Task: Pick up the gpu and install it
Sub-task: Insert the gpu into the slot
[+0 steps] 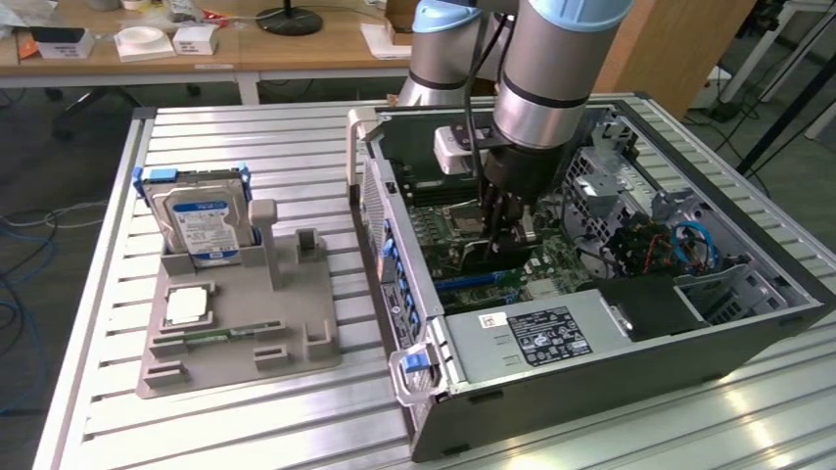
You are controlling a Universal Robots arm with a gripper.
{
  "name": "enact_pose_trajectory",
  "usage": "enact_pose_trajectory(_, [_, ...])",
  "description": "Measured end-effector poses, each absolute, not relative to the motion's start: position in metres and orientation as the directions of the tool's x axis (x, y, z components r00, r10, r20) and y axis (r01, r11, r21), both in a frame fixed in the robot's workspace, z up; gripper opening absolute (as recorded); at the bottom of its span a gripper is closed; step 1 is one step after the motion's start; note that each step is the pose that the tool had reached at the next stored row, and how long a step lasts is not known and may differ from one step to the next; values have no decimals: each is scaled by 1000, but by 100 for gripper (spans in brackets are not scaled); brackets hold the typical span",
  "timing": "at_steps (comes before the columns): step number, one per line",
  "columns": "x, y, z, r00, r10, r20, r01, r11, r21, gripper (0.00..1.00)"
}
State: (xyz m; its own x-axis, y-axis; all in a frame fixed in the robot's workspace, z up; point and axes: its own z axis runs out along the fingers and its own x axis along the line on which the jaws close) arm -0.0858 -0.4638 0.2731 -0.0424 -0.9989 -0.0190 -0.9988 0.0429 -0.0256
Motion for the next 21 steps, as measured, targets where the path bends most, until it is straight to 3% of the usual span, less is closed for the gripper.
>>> enact_pose_trajectory(21, [-86,-463,260,-42,-999,-18,-999,43,-26,26])
